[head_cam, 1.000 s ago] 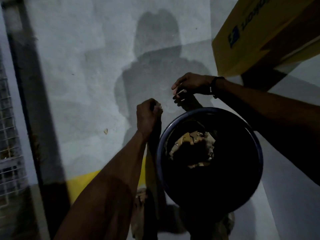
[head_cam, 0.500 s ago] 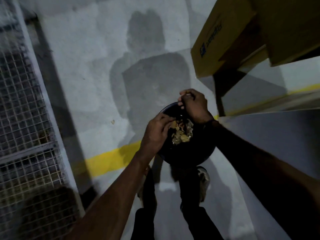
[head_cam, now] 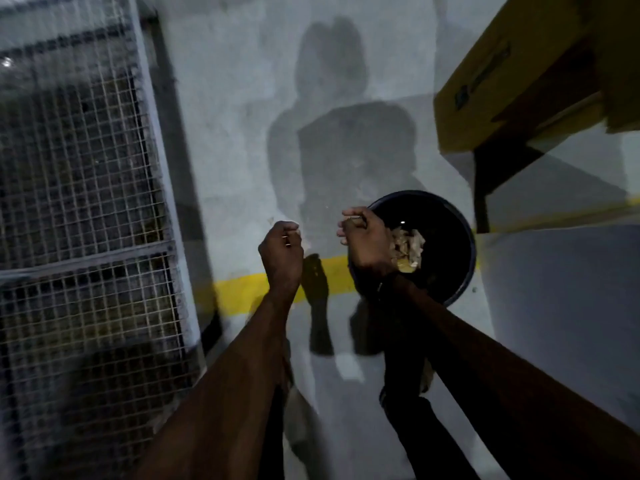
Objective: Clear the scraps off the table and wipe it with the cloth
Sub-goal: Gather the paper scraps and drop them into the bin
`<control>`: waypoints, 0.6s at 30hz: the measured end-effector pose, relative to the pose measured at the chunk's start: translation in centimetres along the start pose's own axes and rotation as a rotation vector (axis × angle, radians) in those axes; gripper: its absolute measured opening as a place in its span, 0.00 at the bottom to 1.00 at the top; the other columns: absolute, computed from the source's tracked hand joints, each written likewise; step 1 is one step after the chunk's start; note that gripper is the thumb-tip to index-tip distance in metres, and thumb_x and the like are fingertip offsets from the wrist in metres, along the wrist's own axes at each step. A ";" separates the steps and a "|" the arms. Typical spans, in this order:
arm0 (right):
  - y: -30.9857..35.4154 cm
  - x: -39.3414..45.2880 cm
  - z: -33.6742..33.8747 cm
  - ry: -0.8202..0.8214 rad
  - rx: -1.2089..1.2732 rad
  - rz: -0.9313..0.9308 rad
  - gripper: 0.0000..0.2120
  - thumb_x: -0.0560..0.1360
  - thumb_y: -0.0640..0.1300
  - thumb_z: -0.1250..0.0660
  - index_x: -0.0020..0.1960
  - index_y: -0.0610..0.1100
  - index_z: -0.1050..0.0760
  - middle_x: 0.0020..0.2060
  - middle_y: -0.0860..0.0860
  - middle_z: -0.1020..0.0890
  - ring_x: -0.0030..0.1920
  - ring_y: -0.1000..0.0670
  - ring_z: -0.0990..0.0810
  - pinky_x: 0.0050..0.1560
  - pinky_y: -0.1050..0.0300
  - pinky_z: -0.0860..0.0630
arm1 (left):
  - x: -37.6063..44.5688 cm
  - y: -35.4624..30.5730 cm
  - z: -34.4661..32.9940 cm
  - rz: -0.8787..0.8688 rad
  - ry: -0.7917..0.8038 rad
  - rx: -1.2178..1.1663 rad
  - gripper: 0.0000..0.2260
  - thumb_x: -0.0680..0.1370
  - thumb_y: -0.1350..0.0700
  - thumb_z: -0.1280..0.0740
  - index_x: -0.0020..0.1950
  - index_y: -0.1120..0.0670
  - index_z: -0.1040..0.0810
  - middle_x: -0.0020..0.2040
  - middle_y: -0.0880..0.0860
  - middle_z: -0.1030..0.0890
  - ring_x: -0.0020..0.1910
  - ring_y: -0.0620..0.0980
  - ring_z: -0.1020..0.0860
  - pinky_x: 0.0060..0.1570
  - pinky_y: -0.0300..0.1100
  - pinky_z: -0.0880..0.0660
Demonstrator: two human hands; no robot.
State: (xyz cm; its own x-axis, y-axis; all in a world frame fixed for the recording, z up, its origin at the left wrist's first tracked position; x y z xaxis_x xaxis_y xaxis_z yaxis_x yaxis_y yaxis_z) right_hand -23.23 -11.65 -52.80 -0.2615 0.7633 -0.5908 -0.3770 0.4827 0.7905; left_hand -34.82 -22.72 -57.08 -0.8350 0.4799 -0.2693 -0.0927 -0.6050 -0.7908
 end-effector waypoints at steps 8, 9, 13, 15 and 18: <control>-7.6 5.2 -12.9 0.067 -0.221 0.087 0.05 0.80 0.40 0.31 0.54 0.44 0.18 0.48 0.45 0.13 0.51 0.46 0.14 0.57 0.56 0.21 | 9.2 10.5 0.2 0.031 -0.072 0.087 0.07 0.78 0.66 0.35 0.50 0.59 0.17 0.45 0.56 0.14 0.45 0.53 0.17 0.46 0.40 0.26; -8.8 6.4 -14.1 0.085 -0.252 0.082 0.07 0.80 0.40 0.32 0.57 0.43 0.18 0.51 0.44 0.13 0.53 0.45 0.14 0.57 0.58 0.22 | 10.6 11.8 -0.2 0.001 -0.062 0.093 0.07 0.78 0.66 0.35 0.50 0.59 0.17 0.45 0.56 0.14 0.44 0.53 0.17 0.46 0.39 0.26; -12.9 11.4 -17.5 0.129 -0.373 0.006 0.13 0.81 0.39 0.35 0.63 0.40 0.18 0.60 0.43 0.15 0.62 0.44 0.17 0.64 0.62 0.29 | 15.9 16.0 -2.2 0.055 0.034 0.094 0.09 0.75 0.68 0.31 0.53 0.60 0.17 0.45 0.57 0.16 0.43 0.50 0.19 0.47 0.39 0.21; -14.3 13.3 -19.1 0.163 -0.385 -0.015 0.15 0.81 0.38 0.37 0.64 0.40 0.18 0.62 0.43 0.15 0.64 0.43 0.18 0.70 0.55 0.27 | 17.3 17.4 -2.8 -0.002 0.109 0.134 0.11 0.74 0.67 0.30 0.55 0.61 0.17 0.48 0.60 0.16 0.44 0.49 0.20 0.45 0.28 0.25; -15.7 15.2 -20.9 0.202 -0.396 -0.057 0.16 0.82 0.38 0.37 0.67 0.40 0.20 0.64 0.43 0.17 0.66 0.45 0.19 0.67 0.61 0.29 | 17.7 19.3 -3.1 -0.123 0.221 0.246 0.17 0.71 0.56 0.36 0.56 0.61 0.17 0.50 0.62 0.17 0.49 0.58 0.18 0.52 0.42 0.23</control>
State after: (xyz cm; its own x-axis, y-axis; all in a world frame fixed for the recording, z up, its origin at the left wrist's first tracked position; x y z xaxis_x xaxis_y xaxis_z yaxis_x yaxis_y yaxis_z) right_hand -39.90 -16.60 -77.55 -0.3835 0.6219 -0.6827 -0.6971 0.2899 0.6557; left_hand -49.71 -23.92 -78.76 -0.6740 0.6685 -0.3143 -0.3355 -0.6561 -0.6760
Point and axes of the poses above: each hand's wrist, its own x-axis towards the middle knuckle, its own z-axis out of the back of the hand, y = z × x, the point moved 1 cm from there along x, towards the middle knuckle
